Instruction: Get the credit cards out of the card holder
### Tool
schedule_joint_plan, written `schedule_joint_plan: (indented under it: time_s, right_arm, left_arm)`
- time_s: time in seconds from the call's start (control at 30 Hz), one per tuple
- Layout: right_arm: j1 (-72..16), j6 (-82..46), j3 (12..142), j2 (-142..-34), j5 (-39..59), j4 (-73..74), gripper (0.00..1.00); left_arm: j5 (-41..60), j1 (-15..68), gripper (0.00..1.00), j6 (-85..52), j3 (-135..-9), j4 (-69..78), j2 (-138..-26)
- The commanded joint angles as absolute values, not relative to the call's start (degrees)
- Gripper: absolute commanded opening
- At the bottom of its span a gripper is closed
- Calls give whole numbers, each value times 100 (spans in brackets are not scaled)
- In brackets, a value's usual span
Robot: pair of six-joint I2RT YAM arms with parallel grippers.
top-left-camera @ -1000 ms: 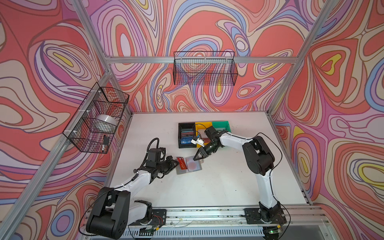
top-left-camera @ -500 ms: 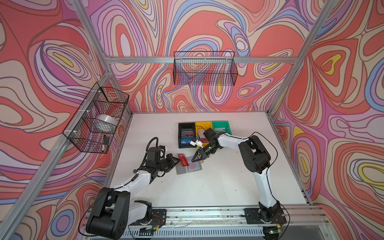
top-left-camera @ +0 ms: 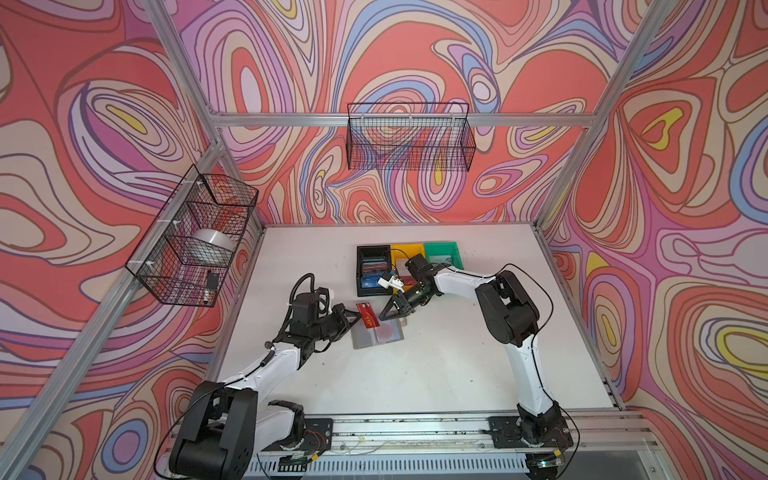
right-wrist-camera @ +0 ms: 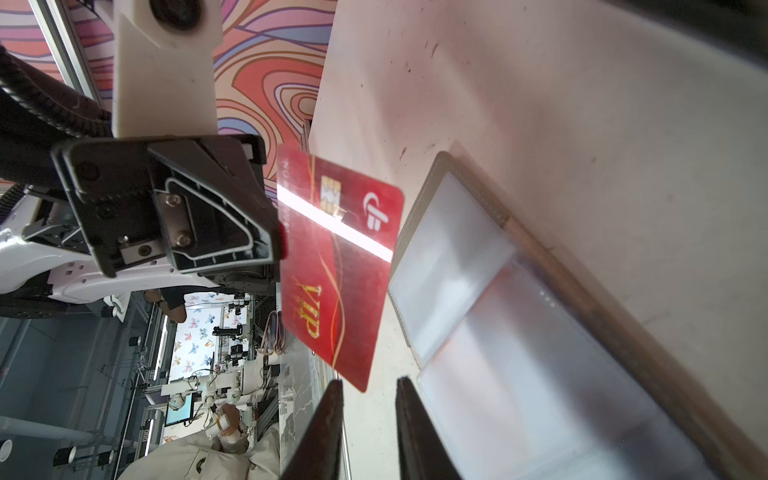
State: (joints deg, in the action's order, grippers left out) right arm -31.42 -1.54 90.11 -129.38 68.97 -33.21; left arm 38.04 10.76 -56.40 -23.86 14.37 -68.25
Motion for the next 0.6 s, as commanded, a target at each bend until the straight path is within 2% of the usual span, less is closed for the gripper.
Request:
schedule_joint_plan:
  time_s: [0.0,0.57]
  right_arm:
    - [-3152,-336,9140,-13104,7072,-3099,26]
    - [-3154,-946,9259,-13210,7338,-2384,28]
  left_arm:
    - [3907,1054,0,-5748,-2336,1704,-6822]
    - [3933,1146,0,-5821,-2312,2040,-7108]
